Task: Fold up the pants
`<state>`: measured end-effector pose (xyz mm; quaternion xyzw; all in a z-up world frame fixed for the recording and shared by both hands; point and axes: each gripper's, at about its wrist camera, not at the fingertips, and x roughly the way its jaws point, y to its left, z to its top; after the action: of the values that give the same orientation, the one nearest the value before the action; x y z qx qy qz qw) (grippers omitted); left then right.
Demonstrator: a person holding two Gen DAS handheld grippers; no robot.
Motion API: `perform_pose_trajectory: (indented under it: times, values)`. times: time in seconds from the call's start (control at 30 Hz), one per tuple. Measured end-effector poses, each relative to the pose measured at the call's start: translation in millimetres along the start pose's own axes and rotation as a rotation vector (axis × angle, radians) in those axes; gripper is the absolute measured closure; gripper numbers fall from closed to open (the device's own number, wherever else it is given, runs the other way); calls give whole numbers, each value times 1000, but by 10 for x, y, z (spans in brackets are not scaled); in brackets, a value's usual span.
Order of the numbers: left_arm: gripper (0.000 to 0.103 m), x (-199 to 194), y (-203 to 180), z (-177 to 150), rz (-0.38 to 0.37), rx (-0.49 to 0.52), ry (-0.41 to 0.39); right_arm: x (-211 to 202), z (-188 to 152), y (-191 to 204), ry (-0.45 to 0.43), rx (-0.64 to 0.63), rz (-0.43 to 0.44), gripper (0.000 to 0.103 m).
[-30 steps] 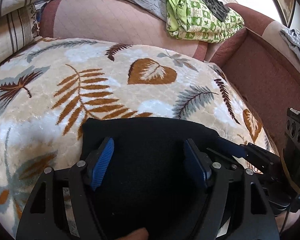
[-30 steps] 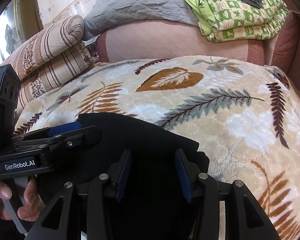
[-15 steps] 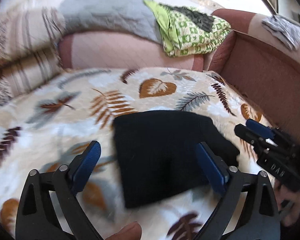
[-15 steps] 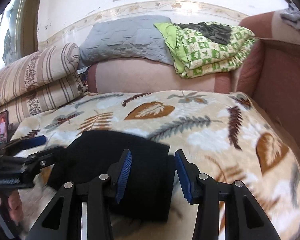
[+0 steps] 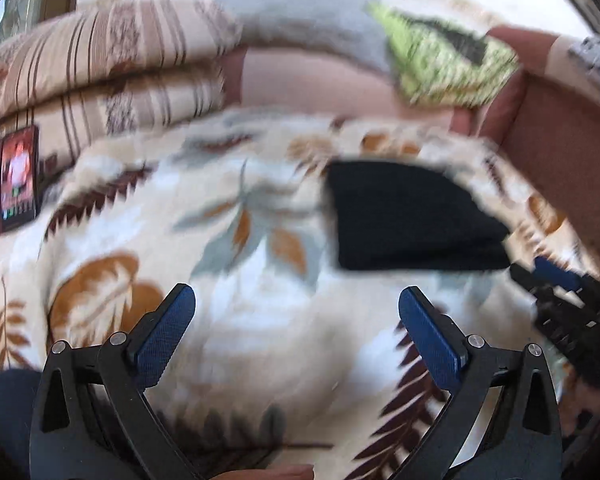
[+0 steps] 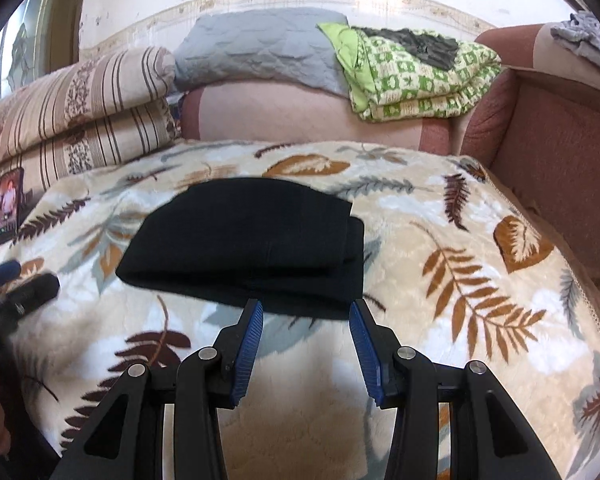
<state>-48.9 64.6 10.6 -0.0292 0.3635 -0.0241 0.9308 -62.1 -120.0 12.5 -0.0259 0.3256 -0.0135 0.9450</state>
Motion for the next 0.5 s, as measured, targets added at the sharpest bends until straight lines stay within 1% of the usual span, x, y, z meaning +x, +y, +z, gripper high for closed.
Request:
perform_pose_trajectory:
  times: [0.03, 0.1, 0.23, 0.5]
  values:
    - [1, 64, 8, -29, 17, -9, 39, 17, -16, 4, 8, -2, -5, 60]
    - [1, 137, 6, -70, 36, -16, 74, 47, -37, -4, 24, -5, -5, 60]
    - [1, 162, -47, -126, 47, -3, 82, 25, -53, -65, 24, 4, -8, 60]
    - [1, 191, -163, -137, 21, 44, 84, 4, -74, -149, 25, 38, -4, 60]
